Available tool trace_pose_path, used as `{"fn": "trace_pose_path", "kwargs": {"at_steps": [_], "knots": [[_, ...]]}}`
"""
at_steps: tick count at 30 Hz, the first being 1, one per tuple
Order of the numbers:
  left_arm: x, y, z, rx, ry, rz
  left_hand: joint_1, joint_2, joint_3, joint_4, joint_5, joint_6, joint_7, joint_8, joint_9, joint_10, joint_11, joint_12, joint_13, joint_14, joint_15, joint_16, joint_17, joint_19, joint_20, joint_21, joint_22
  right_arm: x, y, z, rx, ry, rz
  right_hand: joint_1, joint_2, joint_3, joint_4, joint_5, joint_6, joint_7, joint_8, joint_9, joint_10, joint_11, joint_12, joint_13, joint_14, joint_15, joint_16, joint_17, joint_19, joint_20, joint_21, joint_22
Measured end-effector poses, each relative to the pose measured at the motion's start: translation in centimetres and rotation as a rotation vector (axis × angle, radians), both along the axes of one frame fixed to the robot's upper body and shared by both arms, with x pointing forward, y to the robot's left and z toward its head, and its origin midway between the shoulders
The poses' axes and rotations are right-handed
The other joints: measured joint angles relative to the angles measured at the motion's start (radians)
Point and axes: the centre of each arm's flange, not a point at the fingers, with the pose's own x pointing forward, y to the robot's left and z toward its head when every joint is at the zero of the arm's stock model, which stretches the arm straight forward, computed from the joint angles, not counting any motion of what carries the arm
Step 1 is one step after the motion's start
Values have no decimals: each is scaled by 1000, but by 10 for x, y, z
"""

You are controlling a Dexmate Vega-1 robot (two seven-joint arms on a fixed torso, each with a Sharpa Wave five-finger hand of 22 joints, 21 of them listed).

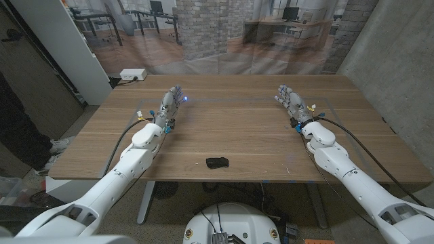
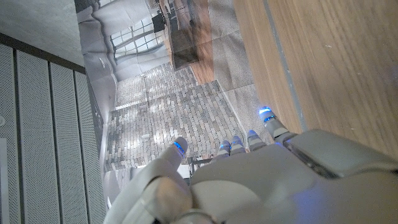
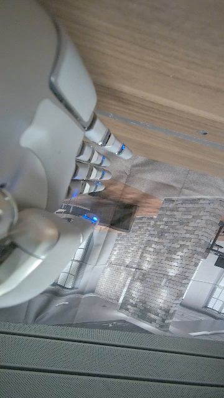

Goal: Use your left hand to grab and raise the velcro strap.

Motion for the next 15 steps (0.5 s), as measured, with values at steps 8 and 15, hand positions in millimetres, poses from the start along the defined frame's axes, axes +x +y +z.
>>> {"fn": "trace_pose_path", "kwargs": {"at_steps": [8,15], "knots": [[-2,2,6,4,-16,3,0,0,3,3,0,0,0,0,0,0,0,0,0,0,0,0,0,0,0,0,0,-2,1,5,5,-15,-2,0,0,0,0,0,0,0,0,0,0,0,0,0,0,0,0,0,0,0,0,0],[-2,4,6,8,-18,6,0,0,5,1,0,0,0,0,0,0,0,0,0,0,0,0,0,0,0,0,0,-3,0,5,17,-17,-7,0,0,0,0,0,0,0,0,0,0,0,0,0,0,0,0,0,0,0,0,0]]}}
